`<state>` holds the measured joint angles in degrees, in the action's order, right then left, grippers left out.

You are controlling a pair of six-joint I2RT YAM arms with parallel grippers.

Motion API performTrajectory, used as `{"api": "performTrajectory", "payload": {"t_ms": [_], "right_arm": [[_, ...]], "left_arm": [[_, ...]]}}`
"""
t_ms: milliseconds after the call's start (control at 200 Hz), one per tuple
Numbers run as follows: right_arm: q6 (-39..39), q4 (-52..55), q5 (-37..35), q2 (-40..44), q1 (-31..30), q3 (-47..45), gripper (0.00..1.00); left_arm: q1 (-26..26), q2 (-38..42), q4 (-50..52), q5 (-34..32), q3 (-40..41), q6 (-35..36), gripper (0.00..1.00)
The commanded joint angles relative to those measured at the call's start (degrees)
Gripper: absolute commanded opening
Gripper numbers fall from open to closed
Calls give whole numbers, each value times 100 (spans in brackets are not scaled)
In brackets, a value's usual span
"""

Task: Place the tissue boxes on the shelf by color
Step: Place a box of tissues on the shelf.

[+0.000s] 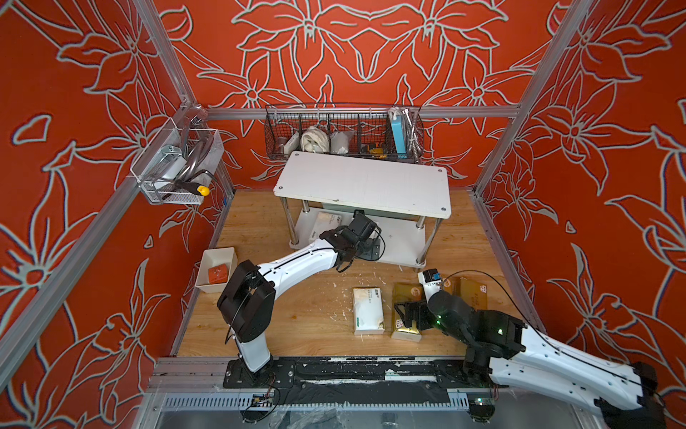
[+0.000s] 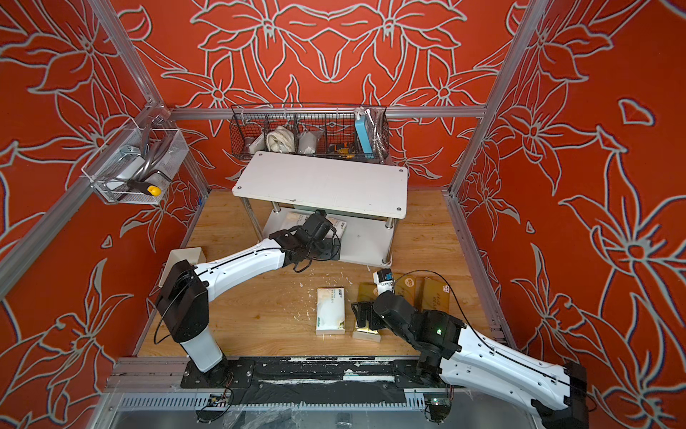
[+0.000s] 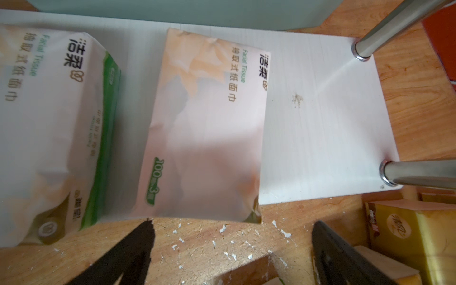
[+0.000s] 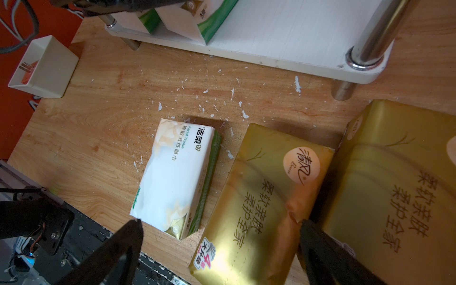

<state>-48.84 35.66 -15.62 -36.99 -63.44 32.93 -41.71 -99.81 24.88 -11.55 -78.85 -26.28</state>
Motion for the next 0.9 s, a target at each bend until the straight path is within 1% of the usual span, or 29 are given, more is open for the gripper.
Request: {"api": "performTrajectory", "payload": {"t_ms": [0, 580, 746, 891], "right_arm": [[-39, 117, -165, 58, -20, 67, 99], [-62, 314, -248, 289, -16, 52, 99], [-71, 371, -259, 353, -19, 43, 99], [-74, 369, -252, 350, -26, 26, 99]], "left_arm": [[-104, -135, -44, 83, -124, -59, 99], [-337, -553, 38, 83, -517, -70, 99], [-449, -381, 91, 80, -429, -108, 99], [-580, 58, 167, 117, -123, -288, 99]]}}
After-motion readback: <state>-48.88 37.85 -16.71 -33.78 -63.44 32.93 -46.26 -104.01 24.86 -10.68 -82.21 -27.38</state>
